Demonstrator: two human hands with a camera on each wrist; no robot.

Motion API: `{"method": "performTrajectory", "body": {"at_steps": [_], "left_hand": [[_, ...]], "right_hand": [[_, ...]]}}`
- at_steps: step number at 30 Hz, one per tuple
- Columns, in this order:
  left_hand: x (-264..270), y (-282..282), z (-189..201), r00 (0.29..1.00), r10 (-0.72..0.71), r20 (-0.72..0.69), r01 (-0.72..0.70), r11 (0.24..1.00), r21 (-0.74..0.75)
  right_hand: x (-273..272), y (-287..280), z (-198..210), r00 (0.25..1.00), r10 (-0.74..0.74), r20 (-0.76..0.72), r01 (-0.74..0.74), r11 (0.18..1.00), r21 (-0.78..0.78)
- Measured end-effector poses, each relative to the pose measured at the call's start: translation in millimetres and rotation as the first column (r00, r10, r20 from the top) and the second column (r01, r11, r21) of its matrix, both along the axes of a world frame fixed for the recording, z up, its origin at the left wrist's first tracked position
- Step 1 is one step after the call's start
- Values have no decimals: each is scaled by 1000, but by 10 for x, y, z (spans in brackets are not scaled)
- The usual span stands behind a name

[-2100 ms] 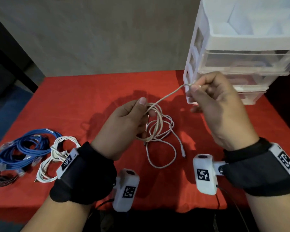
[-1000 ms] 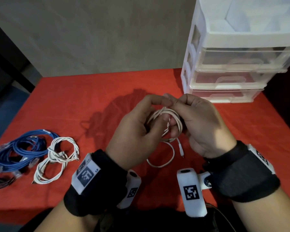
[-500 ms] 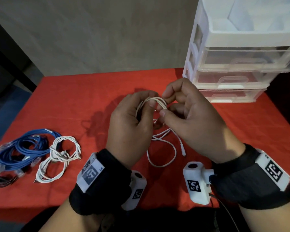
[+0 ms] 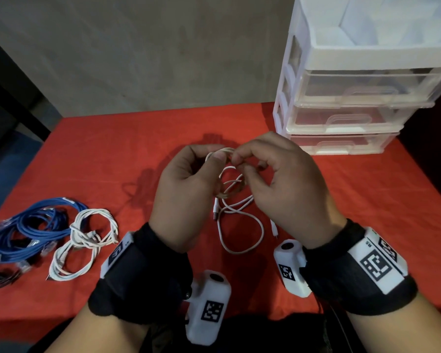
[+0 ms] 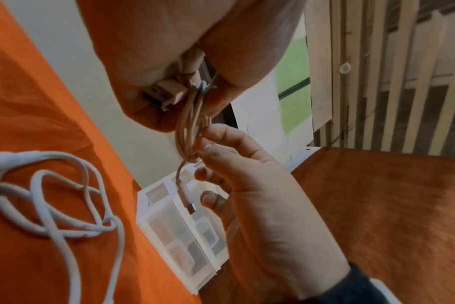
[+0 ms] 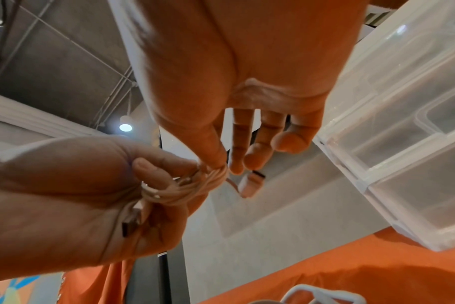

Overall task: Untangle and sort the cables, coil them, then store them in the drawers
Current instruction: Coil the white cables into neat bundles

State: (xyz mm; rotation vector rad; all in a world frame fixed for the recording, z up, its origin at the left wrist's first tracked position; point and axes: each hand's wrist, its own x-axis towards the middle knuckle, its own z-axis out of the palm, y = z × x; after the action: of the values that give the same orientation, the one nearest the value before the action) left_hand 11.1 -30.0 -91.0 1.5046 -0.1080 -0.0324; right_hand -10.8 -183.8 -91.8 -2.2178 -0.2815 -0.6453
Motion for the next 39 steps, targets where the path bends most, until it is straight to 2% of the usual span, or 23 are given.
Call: {"method": "performTrajectory", "body": {"at_steps": [5,7,10,12,13,14,16,17,18,19,22,24,26,28,30,33,37,39], "left_hand": [[16,14,15,991,-21,-131,-4,982,-187],[-4,-14,19,991,-24,-134,-5,976,-218],[-40,-46,14,999,28,41,-25,996,-80],[-33,-27,36,976,22,217,-37,997,65],[-15,-7,50,962,6,274,-39,992,116],[8,21,66,950,-8,312,-42,987,154],[39,71,90,926,-37,377,-53,973,226],[40,87,92,911,-58,408,-60,961,271],[34,97,89,893,-85,442,-73,942,328],[22,103,85,873,-113,474,-93,916,391],[22,134,73,825,-156,544,-184,835,519],[54,161,52,834,-138,535,-200,828,524],[75,172,26,882,-95,462,-150,872,466],[71,163,14,933,-65,354,-70,932,355],[48,128,36,965,-53,257,-15,966,257],[25,66,77,990,-38,139,20,991,129],[10,20,95,1000,-24,14,24,1000,4],[-3,10,102,998,-41,-54,38,997,-67]], "right_hand": [[-21,35,-9,1000,-11,-29,11,1000,-20],[-18,38,-37,997,-26,-76,22,998,-55],[-19,31,-59,986,3,-165,-10,999,-42],[-20,11,-44,969,55,-243,-31,994,102],[-29,4,-18,953,110,-283,-41,970,241],[-41,11,16,929,193,-315,-50,910,412],[-68,45,91,857,392,-335,-40,699,714],[-77,60,116,833,453,-316,-18,594,804],[-82,66,128,832,471,-294,0,528,849],[-85,68,142,845,456,-279,4,517,856],[-75,29,136,888,355,-291,-3,639,769],[-75,-23,133,885,319,-339,-9,740,673],[-78,-88,134,898,247,-365,-64,893,445],[-68,-134,130,920,161,-358,-80,969,233],[-54,-137,129,944,94,-317,-40,985,171],[-53,-113,112,967,59,-247,-13,983,184],[-38,-120,54,975,18,-221,55,945,322],[-27,-105,43,962,80,-259,50,887,458]]}}
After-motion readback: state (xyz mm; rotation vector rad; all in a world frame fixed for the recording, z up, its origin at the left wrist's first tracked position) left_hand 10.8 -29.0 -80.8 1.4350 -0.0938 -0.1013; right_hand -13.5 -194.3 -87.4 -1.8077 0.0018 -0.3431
